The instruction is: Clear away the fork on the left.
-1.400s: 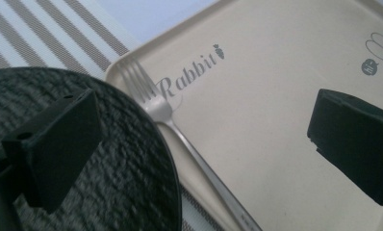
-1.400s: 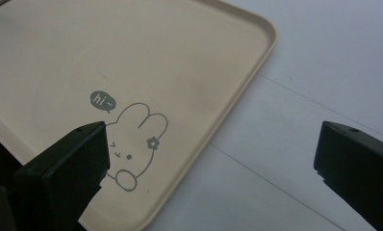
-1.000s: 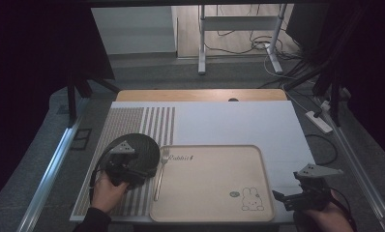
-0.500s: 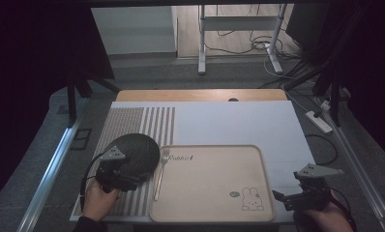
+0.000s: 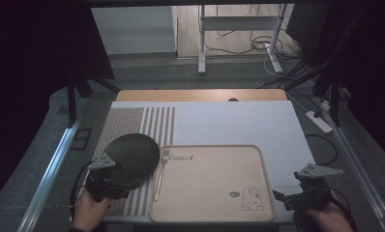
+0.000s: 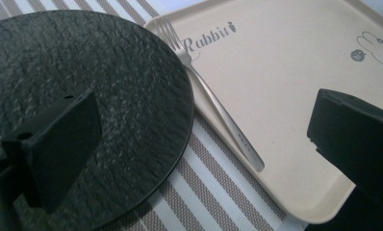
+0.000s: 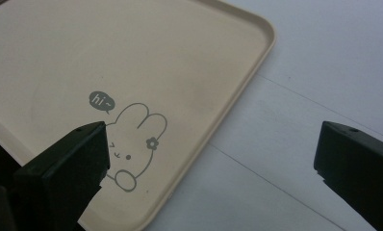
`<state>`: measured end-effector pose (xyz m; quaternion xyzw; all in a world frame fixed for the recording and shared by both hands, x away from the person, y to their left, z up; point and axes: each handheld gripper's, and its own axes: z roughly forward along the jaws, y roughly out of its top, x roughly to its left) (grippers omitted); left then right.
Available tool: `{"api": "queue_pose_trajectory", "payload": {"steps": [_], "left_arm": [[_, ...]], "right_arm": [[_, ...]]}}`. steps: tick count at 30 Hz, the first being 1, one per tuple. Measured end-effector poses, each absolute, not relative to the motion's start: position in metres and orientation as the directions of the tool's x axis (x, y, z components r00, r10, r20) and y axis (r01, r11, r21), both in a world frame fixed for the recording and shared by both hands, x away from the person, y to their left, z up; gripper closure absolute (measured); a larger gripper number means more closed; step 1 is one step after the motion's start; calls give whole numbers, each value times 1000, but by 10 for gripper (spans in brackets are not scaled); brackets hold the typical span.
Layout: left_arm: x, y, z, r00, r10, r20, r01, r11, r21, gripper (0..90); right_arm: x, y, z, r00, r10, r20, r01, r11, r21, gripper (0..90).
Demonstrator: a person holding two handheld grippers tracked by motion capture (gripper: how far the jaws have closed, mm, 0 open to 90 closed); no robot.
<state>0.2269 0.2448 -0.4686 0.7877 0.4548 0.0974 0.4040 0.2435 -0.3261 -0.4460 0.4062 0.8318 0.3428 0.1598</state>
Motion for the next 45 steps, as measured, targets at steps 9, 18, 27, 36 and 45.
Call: {"api": "queue_pose_trajectory", "payload": {"steps": [9, 18, 27, 36, 45], "left_arm": [[214, 253, -469, 545, 812, -211, 641, -241, 728, 0], [205, 260, -470, 516, 832, -202, 647, -224, 729, 0], [194, 266, -469, 492, 847, -201, 648, -203, 734, 0], [178, 272, -472, 459, 871, -174, 654, -199, 729, 0], [174, 275, -472, 449, 876, -176, 659, -191, 728, 0]], "right_arm": [[243, -326, -446, -618, 786, 12, 567, 435, 700, 0], [244, -326, -446, -618, 786, 12, 566, 435, 700, 0], [244, -326, -446, -617, 787, 13, 567, 434, 700, 0], [244, -326, -446, -617, 787, 11, 567, 434, 700, 0], [243, -326, -446, -616, 787, 13, 568, 433, 700, 0]]}}
